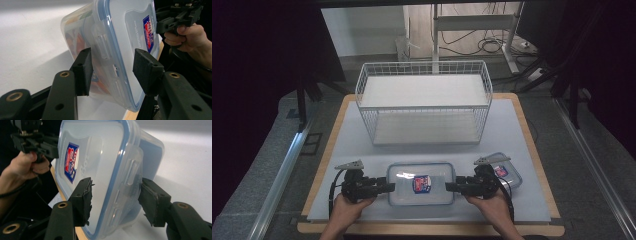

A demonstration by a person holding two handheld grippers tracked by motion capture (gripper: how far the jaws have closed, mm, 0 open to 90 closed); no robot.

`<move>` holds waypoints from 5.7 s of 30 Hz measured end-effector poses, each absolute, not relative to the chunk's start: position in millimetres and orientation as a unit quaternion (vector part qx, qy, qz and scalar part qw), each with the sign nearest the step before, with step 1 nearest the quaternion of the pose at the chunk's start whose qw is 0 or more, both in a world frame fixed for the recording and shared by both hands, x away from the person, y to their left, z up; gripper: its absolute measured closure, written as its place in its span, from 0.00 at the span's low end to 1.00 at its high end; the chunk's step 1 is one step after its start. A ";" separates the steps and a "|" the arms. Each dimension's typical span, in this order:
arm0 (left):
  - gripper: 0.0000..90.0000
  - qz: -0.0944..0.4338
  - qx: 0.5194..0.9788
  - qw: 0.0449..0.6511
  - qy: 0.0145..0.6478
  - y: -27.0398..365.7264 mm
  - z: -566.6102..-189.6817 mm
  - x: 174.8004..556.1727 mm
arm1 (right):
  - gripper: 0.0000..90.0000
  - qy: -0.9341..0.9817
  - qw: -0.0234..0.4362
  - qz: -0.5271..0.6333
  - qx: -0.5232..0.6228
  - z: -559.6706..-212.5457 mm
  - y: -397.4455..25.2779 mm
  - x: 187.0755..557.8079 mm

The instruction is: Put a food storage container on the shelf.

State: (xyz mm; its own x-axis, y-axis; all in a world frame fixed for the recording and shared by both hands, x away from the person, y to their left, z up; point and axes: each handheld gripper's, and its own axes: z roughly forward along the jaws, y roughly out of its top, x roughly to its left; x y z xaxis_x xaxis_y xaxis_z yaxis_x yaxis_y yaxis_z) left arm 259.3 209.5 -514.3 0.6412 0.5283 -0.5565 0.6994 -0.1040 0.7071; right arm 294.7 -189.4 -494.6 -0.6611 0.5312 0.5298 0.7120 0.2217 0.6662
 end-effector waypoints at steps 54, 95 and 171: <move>0.58 0.020 0.738 0.536 0.409 200.1 -415.7 292.4 | 0.55 -0.753 0.024 -0.536 -0.381 -413.2 -187.7 324.5; 0.58 0.029 0.705 0.568 0.425 203.8 -319.1 393.2 | 0.55 -0.716 0.003 -0.581 -0.387 -316.0 -183.7 423.0; 0.99 0.173 0.754 0.500 0.388 170.3 -347.7 407.4 | 1.00 -0.784 -0.153 -0.493 -0.344 -337.9 -156.2 430.4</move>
